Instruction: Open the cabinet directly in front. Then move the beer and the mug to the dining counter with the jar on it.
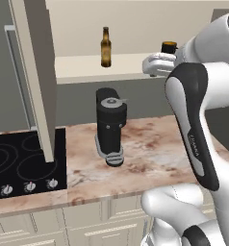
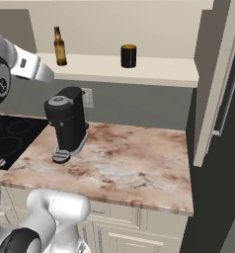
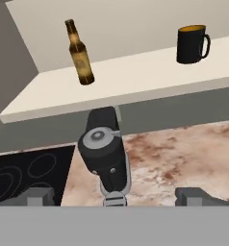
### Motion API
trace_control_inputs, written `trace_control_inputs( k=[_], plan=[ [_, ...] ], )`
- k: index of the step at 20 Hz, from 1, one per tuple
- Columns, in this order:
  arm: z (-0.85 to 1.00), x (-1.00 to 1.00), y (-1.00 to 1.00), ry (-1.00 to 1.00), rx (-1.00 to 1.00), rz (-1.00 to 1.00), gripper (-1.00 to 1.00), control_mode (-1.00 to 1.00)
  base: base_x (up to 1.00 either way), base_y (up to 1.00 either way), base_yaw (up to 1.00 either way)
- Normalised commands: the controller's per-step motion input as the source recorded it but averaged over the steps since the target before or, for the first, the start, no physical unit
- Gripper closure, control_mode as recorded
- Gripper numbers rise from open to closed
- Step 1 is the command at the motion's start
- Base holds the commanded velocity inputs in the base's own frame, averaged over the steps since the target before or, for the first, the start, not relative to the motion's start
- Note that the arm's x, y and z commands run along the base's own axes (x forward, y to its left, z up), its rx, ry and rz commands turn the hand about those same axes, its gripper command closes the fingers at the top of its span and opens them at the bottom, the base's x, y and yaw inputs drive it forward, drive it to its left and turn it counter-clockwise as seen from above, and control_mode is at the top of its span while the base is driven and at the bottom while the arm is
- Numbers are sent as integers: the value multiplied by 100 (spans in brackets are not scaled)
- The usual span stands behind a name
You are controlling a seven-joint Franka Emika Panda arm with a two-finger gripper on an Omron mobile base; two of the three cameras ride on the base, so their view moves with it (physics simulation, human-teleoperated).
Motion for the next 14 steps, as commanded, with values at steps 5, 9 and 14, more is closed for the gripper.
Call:
trace_control_inputs(
  k=[5,9,14],
  plan=[
    [0,0,29,0,-9,6,-100,-100,0,0,0],
    [8,0,0,-4,0,0,-100,-100,0,0,0],
    [26,28,5,-8,0,0,-100,-100,0,0,0]
  ],
)
